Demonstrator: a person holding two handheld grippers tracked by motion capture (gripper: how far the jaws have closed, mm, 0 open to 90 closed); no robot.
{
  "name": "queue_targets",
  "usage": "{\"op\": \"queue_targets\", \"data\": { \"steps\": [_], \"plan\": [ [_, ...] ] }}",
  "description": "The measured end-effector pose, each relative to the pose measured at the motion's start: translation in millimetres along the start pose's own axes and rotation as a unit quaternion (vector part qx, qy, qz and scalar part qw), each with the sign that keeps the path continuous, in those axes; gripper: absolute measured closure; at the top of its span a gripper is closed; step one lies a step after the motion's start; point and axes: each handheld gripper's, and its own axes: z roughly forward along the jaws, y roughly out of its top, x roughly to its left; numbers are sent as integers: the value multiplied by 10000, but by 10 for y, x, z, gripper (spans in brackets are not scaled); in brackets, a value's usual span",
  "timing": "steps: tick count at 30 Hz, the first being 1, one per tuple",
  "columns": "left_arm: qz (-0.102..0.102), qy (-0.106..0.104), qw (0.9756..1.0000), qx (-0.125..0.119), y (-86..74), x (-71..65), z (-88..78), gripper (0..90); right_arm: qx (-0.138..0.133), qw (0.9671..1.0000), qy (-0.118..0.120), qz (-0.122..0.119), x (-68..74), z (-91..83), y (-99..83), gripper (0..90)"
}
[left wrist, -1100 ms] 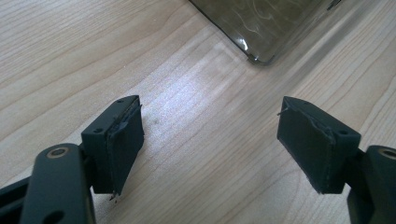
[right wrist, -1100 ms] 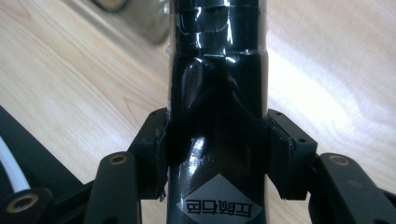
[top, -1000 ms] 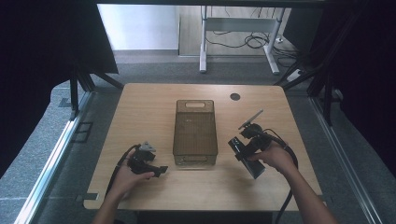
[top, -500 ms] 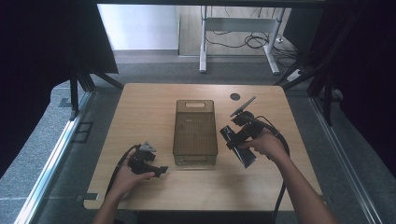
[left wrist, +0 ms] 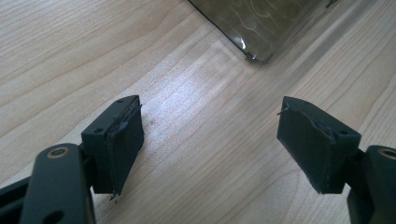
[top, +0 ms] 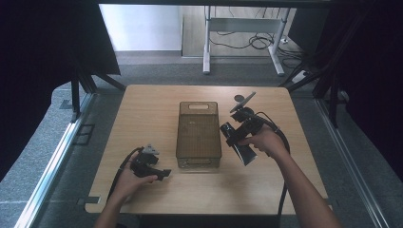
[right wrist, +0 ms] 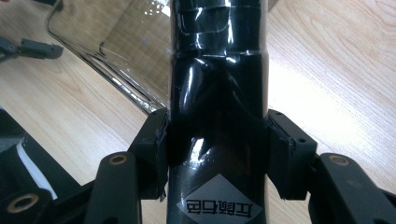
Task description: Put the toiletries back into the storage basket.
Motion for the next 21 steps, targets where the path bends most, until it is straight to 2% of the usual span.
{"op": "queue_targets", "data": {
  "steps": [6, 14, 21],
  "plan": [
    [11, -7, 10000, 12, 2, -9, 12, 231, -49, 10000, 48, -12, 36, -15, 81, 464],
    [10, -22, 10000, 27, 1, -4, 14, 231, -119, 9998, 81, 115, 88, -13, 233, 463],
    [12, -19, 10000, 17, 1, 1, 10, 231, -109, 9998, 97, 137, 133, 40, 347, 463]
  ]
}}
